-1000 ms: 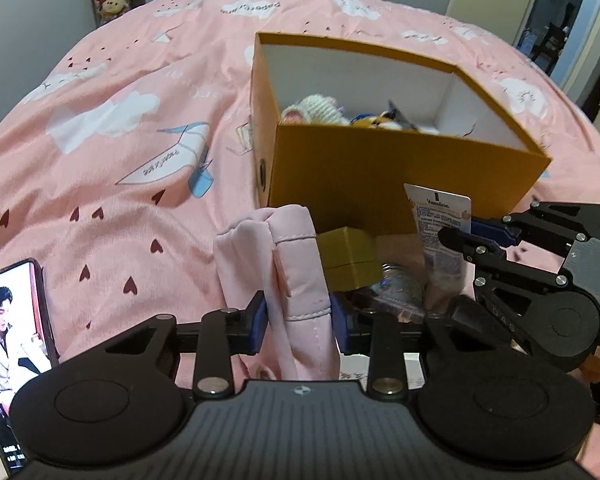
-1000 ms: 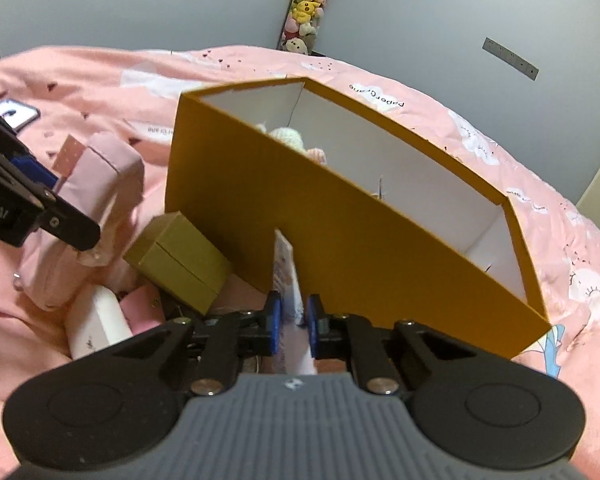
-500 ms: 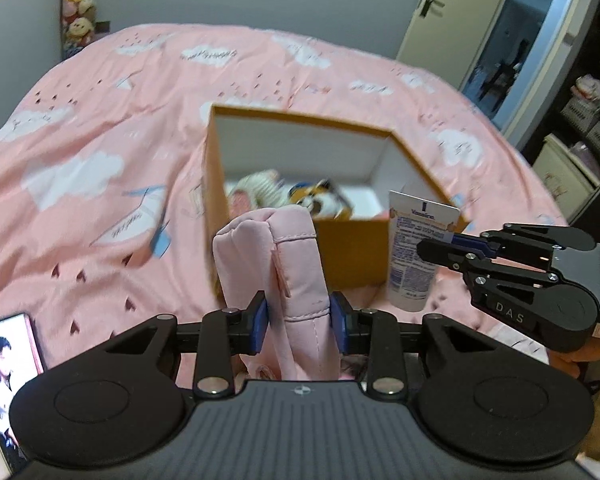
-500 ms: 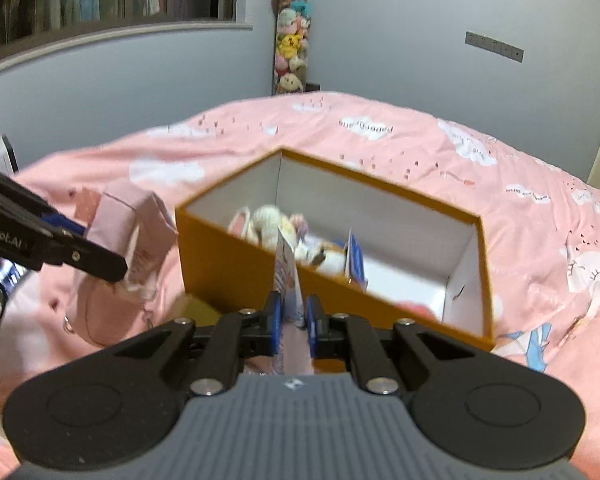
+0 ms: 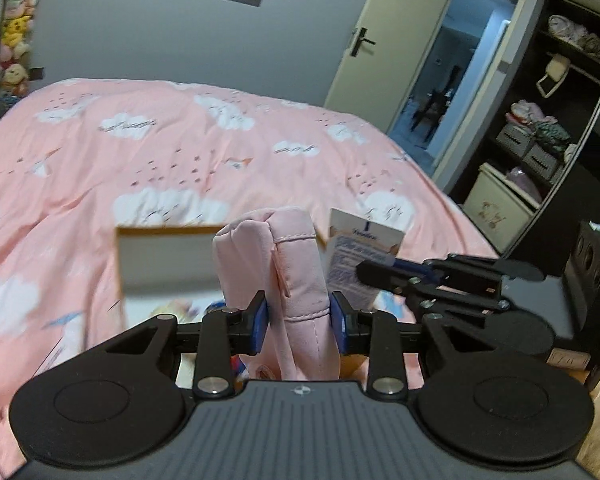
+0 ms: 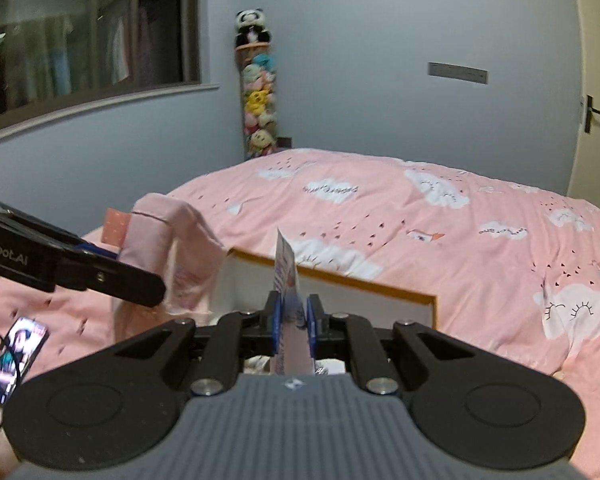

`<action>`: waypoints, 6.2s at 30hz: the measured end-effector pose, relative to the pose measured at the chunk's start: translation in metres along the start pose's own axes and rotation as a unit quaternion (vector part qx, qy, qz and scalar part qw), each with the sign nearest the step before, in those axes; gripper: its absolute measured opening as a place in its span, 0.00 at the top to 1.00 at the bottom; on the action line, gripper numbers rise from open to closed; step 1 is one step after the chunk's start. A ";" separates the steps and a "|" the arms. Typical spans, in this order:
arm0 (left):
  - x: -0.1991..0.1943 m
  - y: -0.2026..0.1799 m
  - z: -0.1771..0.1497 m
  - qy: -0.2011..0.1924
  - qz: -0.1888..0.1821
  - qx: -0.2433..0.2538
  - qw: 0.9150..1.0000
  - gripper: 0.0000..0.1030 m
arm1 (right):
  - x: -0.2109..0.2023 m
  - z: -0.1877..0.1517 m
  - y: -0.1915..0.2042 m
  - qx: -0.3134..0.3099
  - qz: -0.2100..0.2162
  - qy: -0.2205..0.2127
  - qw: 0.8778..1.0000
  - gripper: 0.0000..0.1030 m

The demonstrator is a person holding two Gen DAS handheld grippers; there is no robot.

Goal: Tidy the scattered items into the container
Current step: 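Lift the Vaseline tube and pink pouch toward the box with both tools, then open the left tool to drop the pink pouch into the box while the right tool releases the Vaseline tube, then move both tools away from the box toward the remaining items, then grasp the white glasses case with the left tool while the right tool grasps the dark gray box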

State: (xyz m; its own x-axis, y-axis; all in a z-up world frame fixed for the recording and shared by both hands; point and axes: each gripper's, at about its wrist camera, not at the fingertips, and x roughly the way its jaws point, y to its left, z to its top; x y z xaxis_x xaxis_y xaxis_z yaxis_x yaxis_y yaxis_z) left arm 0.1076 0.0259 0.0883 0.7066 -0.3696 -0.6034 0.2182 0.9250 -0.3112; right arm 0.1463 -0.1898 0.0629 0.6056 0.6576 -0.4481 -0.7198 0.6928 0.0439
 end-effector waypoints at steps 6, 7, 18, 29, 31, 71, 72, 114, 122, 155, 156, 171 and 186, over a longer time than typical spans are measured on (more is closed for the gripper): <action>0.057 -0.002 0.021 -0.005 -0.002 0.010 1.000 0.64 | 0.029 0.009 -0.022 -0.007 -0.045 -0.007 0.999 0.86; 0.069 -0.002 0.021 -0.006 -0.003 0.011 1.000 0.64 | 0.036 0.008 -0.026 -0.012 -0.055 -0.005 0.998 0.86; 0.167 0.033 -0.002 0.034 -0.019 -0.071 0.997 0.64 | 0.100 -0.019 -0.066 0.016 -0.086 0.034 0.996 0.87; 0.202 0.044 -0.019 0.090 -0.015 -0.122 0.988 0.63 | 0.114 -0.046 -0.074 0.034 -0.108 0.087 0.990 0.87; 0.207 0.046 -0.019 0.095 -0.025 -0.132 0.986 0.63 | 0.114 -0.050 -0.074 0.034 -0.106 0.092 0.989 0.87; 0.203 0.038 -0.032 0.146 0.069 -0.107 0.981 0.72 | 0.119 -0.060 -0.074 0.035 -0.134 0.103 0.985 0.86; 0.202 0.037 -0.032 0.143 0.070 -0.104 0.982 0.72 | 0.118 -0.060 -0.074 0.035 -0.134 0.103 0.985 0.87; 0.015 -0.003 -0.126 0.047 0.024 0.136 0.989 0.43 | -0.010 -0.109 0.009 0.075 -0.030 0.076 0.994 0.30; 0.017 -0.003 -0.173 0.117 0.012 0.213 0.970 0.43 | 0.000 -0.158 0.017 0.105 -0.017 0.193 0.976 0.30; 0.087 0.001 -0.201 0.292 -0.078 0.323 0.897 0.10 | 0.021 -0.190 0.016 0.138 0.011 0.298 0.944 0.29; 0.087 0.000 -0.201 0.293 -0.077 0.324 0.896 0.10 | 0.021 -0.190 0.016 0.138 0.011 0.299 0.944 0.29; 0.054 -0.024 -0.211 0.262 -0.044 0.380 0.886 0.51 | 0.016 -0.189 0.016 0.139 0.030 0.309 0.940 0.38; 0.029 -0.026 -0.223 0.218 0.062 0.305 0.925 0.56 | 0.021 -0.196 0.030 0.142 0.096 0.369 0.914 0.41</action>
State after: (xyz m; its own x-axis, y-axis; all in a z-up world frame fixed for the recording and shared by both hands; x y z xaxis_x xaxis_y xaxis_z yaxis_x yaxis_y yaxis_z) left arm -0.0270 -0.0282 -0.0850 0.4415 -0.1344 -0.8871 0.5868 0.7912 0.1722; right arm 0.0712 -0.2136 -0.1199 0.0087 0.4686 -0.8834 -0.6086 0.7034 0.3671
